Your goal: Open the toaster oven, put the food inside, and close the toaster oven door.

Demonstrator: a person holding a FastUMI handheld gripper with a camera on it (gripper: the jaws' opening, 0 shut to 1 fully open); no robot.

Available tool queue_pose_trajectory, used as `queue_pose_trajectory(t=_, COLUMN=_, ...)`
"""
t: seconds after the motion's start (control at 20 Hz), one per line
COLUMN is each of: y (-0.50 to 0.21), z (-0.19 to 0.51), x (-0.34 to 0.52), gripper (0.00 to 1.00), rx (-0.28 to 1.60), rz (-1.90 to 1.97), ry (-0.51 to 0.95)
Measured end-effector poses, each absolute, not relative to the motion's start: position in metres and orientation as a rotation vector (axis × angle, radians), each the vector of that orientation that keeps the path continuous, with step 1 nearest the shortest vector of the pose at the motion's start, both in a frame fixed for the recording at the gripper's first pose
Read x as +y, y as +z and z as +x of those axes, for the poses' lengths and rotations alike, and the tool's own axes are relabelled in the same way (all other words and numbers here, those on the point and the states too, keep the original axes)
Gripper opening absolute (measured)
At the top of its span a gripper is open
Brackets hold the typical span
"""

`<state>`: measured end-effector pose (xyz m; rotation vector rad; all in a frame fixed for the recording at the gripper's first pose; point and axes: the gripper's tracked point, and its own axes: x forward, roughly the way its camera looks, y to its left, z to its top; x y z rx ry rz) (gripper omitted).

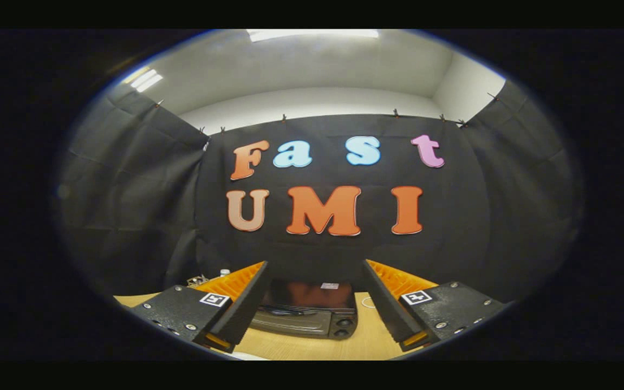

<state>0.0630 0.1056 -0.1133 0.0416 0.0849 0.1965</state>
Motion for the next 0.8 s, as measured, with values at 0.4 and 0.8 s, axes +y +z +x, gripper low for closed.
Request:
queue_pose_trajectory(t=0.4, y=-0.209, z=0.12, x=0.165, gripper=0.99, rx=0.211, rz=0.075, ry=0.222)
queue_pose_trajectory(t=0.8, y=-0.285, z=0.149, x=0.21, gripper=1.0, rx=0.354, rz=0.09, ry=0.242)
